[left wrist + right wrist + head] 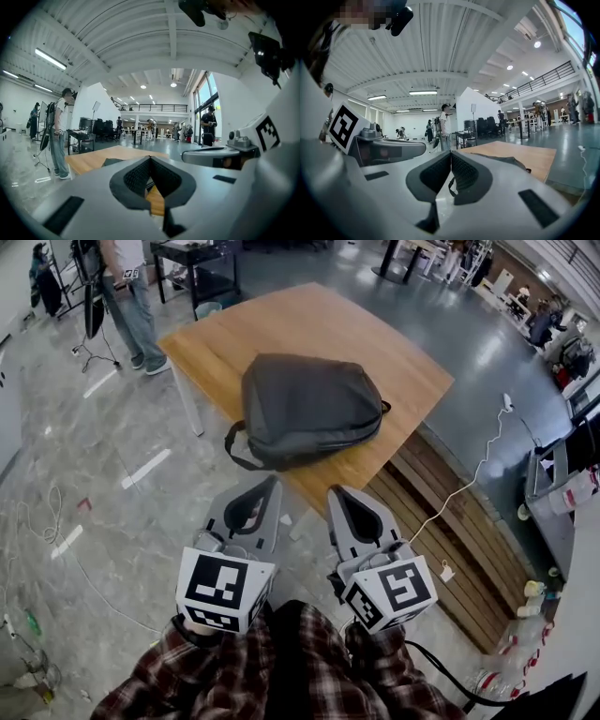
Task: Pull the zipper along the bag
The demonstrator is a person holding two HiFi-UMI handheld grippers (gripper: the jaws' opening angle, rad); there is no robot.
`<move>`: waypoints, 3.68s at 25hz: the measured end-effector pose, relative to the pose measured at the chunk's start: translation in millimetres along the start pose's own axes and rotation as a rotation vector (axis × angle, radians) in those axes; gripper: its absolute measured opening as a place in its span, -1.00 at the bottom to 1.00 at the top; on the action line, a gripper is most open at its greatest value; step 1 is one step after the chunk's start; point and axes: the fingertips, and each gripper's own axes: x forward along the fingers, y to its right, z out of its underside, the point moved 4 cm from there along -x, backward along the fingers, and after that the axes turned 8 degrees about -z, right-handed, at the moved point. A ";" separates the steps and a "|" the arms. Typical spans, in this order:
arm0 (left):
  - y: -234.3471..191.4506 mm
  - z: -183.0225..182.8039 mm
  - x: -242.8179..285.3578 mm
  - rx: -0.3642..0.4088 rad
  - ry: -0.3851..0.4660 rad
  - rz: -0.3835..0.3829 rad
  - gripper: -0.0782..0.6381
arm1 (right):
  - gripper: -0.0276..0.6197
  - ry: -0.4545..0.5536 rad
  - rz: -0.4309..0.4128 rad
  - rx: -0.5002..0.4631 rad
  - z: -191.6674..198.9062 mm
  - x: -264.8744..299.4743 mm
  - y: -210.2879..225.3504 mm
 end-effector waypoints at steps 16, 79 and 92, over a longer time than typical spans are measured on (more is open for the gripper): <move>-37.2 -12.5 165.3 -0.027 -0.046 0.099 -0.75 | -0.88 -0.063 0.125 0.023 -9.4 91.9 129.9; -74.5 222.8 348.7 0.003 -0.605 0.151 -0.75 | -0.63 -0.757 -0.079 0.489 255.2 213.1 223.2; -74.7 225.7 346.6 0.008 -0.584 0.148 -0.75 | -0.63 -0.881 -0.036 0.497 261.3 226.8 220.1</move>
